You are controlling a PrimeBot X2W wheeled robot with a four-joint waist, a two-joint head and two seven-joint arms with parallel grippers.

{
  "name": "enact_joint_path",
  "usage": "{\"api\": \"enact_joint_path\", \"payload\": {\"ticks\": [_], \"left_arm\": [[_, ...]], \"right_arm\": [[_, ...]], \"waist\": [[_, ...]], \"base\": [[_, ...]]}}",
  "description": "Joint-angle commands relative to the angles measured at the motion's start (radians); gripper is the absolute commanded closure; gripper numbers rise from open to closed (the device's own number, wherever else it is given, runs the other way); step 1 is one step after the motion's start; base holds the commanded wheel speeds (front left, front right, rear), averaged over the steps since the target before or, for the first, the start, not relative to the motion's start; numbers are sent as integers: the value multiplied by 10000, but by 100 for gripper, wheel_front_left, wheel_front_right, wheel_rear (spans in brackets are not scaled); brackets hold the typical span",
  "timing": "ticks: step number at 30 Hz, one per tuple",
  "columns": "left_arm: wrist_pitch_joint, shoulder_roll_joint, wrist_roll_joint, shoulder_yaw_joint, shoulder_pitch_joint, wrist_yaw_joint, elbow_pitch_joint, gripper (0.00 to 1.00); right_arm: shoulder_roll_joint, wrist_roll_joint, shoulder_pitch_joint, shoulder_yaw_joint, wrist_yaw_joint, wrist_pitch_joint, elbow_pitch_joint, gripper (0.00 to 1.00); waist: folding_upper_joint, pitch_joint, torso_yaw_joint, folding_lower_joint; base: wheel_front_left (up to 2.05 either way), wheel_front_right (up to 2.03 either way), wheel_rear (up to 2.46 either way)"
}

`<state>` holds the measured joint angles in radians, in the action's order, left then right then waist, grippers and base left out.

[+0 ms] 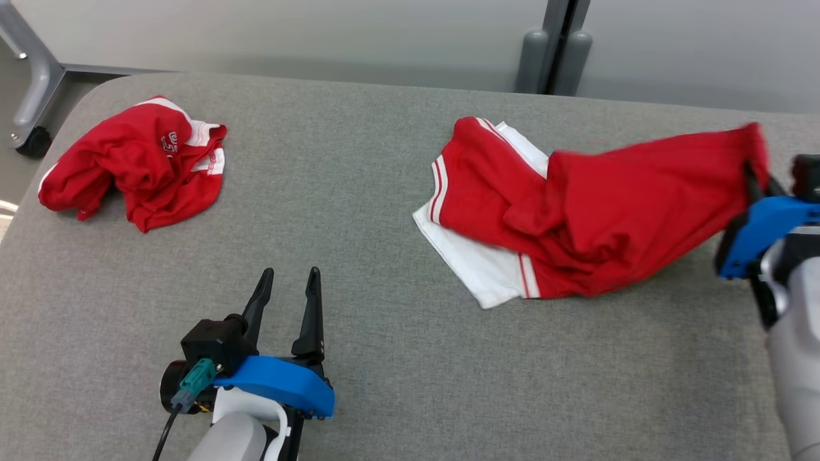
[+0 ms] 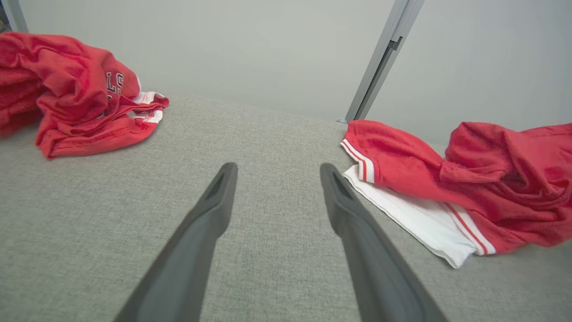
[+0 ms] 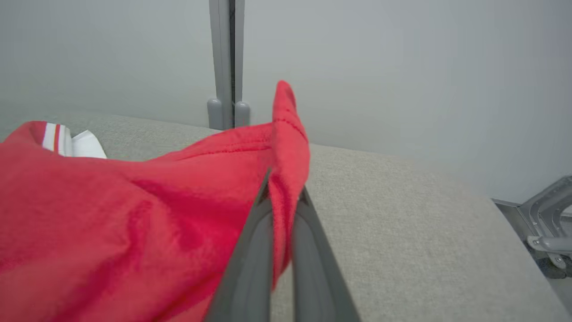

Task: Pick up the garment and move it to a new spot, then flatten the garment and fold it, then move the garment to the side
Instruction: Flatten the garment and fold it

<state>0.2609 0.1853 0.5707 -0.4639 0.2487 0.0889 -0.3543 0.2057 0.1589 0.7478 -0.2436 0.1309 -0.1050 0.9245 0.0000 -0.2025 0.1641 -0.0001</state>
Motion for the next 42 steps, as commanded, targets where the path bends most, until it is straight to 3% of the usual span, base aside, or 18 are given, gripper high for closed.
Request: {"api": "enact_joint_path", "payload": {"ticks": [1, 7, 17, 18, 19, 20, 21, 22, 31, 42], "left_arm": [[-22, 76, -31, -1, -74, 49, 44, 0], [-61, 164, -2, -21, -115, 85, 191, 0], [-52, 201, 70, 13, -93, 158, 182, 0], [-50, 201, 75, 9, -93, 148, 183, 0], [-49, 202, 81, 9, -92, 153, 178, 0], [-49, 202, 81, 9, -92, 153, 178, 0], [-48, 210, 80, 0, -87, 154, 183, 0], [-47, 218, 83, 5, -84, 160, 180, 0], [-60, 245, 170, 0, -211, 246, 196, 0], [-516, 45, 187, -472, 134, -20, -323, 0]], "right_arm": [[243, 120, -358, -432, -2, 62, -162, 100], [498, 520, -1285, -2278, -2, 211, -700, 100], [-718, 1121, -2737, -4655, -2, -201, -1449, 100], [-850, 1188, -2802, -4835, -2, -268, -1545, 89], [-968, 1252, -2865, -5011, -2, -326, -1594, 66], [-968, 1252, -2865, -5011, -2, -326, -1594, 66], [-1076, 1323, -2922, -5209, -2, -410, -1667, 47], [-1167, 1399, -2968, -5344, -2, -489, -1754, 0], [-1531, 1544, -3226, -4942, -2, -1083, -2659, 0], [-1542, -560, -4341, -2098, -1, -1182, -3300, 0]], "waist": [[0, 58, -66, 1], [0, -106, -83, 1], [0, -145, -167, 1], [0, -120, -186, 1], [0, -83, -205, 1], [0, -83, -205, 1], [0, -51, -221, 1], [0, -11, -240, 1], [0, 560, -426, 1], [0, 911, -873, 1]], "base": [[0, 0, 0], [0, 0, 0], [0, 0, 0], [0, 0, 0], [0, 0, 0], [0, 0, 0], [0, 0, 0], [0, 0, 0], [0, 0, 0], [0, 0, 0]]}}
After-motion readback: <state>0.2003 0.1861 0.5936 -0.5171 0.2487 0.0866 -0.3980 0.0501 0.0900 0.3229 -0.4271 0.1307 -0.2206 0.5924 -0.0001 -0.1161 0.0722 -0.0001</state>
